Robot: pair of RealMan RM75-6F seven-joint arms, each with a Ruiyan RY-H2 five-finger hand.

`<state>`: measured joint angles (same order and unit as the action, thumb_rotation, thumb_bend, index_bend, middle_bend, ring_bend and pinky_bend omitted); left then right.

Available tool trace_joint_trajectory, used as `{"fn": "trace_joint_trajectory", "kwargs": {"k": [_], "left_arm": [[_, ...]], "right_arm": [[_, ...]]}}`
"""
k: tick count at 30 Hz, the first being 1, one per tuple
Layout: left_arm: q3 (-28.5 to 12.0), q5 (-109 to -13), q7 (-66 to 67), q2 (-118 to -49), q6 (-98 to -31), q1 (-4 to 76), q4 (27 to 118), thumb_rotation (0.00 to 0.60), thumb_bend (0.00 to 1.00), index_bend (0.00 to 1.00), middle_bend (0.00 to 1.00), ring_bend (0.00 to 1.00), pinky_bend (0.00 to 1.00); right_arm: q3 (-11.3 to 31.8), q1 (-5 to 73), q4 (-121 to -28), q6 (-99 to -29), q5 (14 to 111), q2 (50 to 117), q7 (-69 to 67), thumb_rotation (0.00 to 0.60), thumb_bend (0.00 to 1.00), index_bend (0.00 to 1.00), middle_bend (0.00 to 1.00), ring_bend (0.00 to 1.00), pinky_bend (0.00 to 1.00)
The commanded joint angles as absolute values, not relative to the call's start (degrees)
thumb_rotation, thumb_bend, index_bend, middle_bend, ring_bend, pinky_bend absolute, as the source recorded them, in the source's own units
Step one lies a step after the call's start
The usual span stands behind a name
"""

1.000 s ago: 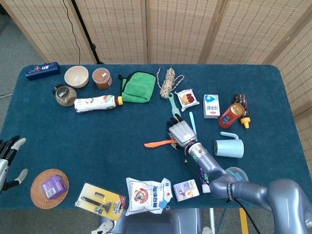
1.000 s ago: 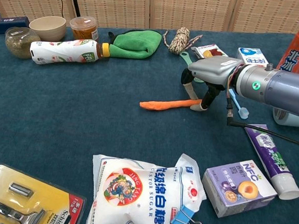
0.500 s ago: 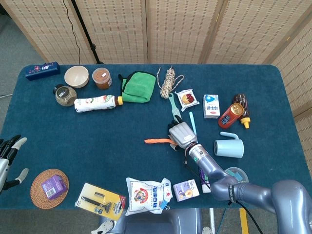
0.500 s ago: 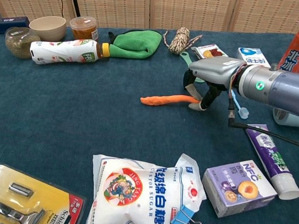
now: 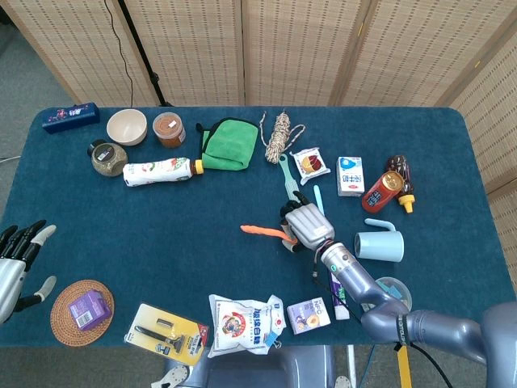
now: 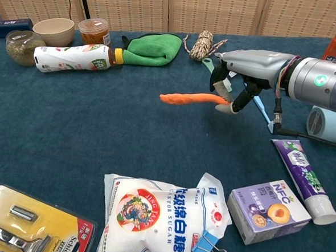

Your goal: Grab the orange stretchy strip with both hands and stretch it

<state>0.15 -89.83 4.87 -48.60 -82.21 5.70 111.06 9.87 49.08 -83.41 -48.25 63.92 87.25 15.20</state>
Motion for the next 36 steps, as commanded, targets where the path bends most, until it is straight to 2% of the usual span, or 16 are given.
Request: {"fn": "trace_joint_trajectory", "kwargs": {"k": [1,12,25,30,36], "left_arm": [[-0.02,-90.88,5.86,-48.53,-81.60,6.48,111.70,0.600,0.31,0.07,0.07,0.09,0.04],[-2.92,-91.68,10.76,-49.48,-76.31,12.33,114.52,0.600,0.31,0.15,0.07,0.09,0.04],[-7.94,-89.09,17.36,-55.43,-69.72,20.94,115.11,0.600,0.31,0.25,0.07,0.11,0.04],[-10.34,-86.52,16.72,-61.00,-67.78,24.79,113.10,0.600,0.31,0.34,0.14,0.16,0.04],[-11.93,-84.86,17.77,-66.08,-67.18,27.81,111.40,0.600,0.31,0.38,0.14,0.16,0.04]], "right_arm": [[10.63,47.58,-87.85,-50.05,65.42,84.42,12.40,0.600,0.57,0.71,0.32,0.21,0.03],[11.24,43.87,-99.37,-54.56,66.89,77.78,9.37,0.600,0.58,0.71,0.32,0.22,0.03],[12.50,41.51,-109.44,-58.42,65.33,75.03,8.70,0.600,0.58,0.71,0.32,0.23,0.03],[12.85,40.53,-113.19,-59.68,64.48,74.78,7.55,0.600,0.58,0.71,0.32,0.23,0.03],[13.18,40.23,-115.51,-60.26,63.77,74.70,7.34,0.600,0.58,0.71,0.32,0.23,0.03]]}}
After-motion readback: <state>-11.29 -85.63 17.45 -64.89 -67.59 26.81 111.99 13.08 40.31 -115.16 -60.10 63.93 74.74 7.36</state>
